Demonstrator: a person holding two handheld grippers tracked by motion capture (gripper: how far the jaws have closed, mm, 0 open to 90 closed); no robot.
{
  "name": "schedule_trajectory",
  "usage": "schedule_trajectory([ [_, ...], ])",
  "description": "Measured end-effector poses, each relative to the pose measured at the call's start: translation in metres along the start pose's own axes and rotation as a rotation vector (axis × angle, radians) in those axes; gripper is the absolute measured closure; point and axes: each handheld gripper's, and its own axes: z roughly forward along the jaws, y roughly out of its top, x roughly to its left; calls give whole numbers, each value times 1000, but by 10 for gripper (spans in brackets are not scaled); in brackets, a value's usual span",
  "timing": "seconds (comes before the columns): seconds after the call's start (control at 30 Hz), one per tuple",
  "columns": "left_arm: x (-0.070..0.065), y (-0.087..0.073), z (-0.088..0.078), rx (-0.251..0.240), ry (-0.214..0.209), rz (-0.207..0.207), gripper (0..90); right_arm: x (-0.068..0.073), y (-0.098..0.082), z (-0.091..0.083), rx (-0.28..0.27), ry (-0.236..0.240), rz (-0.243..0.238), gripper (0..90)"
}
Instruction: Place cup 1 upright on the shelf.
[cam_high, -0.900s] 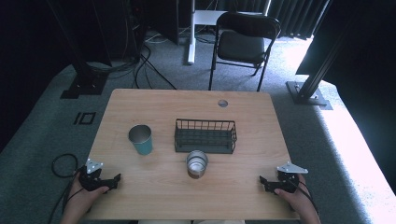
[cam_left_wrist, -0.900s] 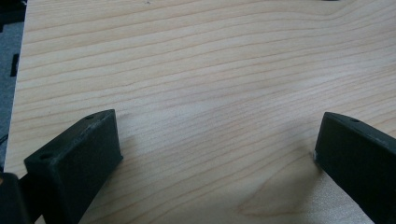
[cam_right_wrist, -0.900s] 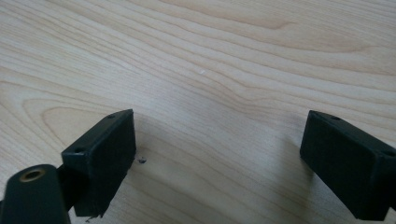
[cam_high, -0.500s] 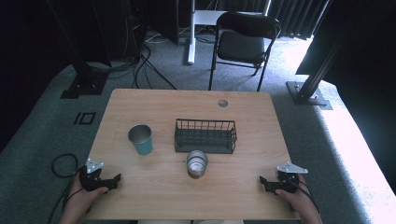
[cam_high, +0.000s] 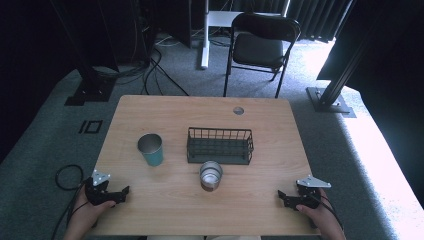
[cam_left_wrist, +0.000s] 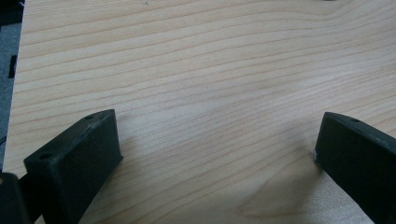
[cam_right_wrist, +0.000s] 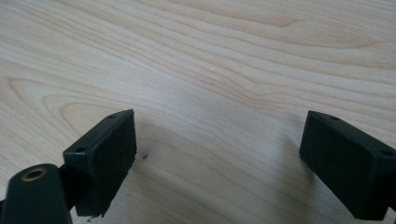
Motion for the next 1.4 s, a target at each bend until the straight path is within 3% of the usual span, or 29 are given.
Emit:
schedule_trajectory([
  [0.53, 0, 0, 0, 0, 0, 0, 10, 18, 13, 5, -9, 40, -61, 121],
  [1.4, 0, 0, 0, 0, 0, 0, 10, 65, 46, 23, -63, 186, -174, 121],
])
